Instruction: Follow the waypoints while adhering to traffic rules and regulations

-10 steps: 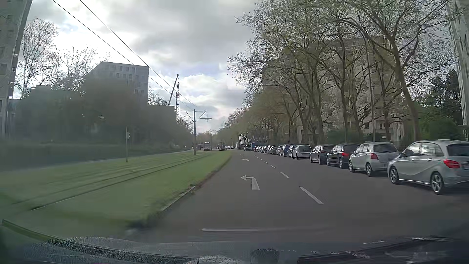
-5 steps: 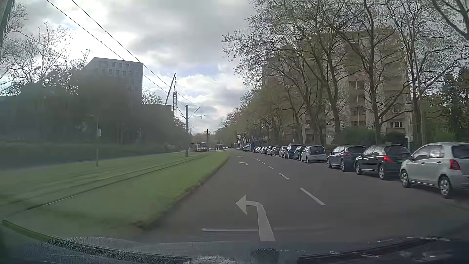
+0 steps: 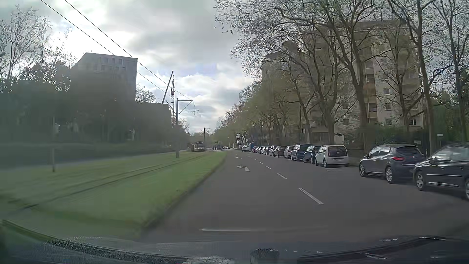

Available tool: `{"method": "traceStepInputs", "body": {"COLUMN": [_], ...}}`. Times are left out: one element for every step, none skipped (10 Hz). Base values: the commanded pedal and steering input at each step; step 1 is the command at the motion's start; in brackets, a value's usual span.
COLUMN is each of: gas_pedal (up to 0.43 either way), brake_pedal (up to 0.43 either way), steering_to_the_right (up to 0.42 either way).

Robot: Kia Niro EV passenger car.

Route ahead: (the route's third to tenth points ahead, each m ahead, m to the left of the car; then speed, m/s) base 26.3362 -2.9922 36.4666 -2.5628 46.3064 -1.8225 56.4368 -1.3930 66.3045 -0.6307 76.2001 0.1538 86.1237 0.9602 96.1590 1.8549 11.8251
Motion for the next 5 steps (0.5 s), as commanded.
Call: {"method": "traceStepInputs", "body": {"gas_pedal": [0.059, 0.059, 0.059, 0.059, 0.059], "brake_pedal": [0.0, 0.0, 0.0, 0.0, 0.0], "steering_to_the_right": [0.002, 0.002, 0.002, 0.002, 0.002]}}
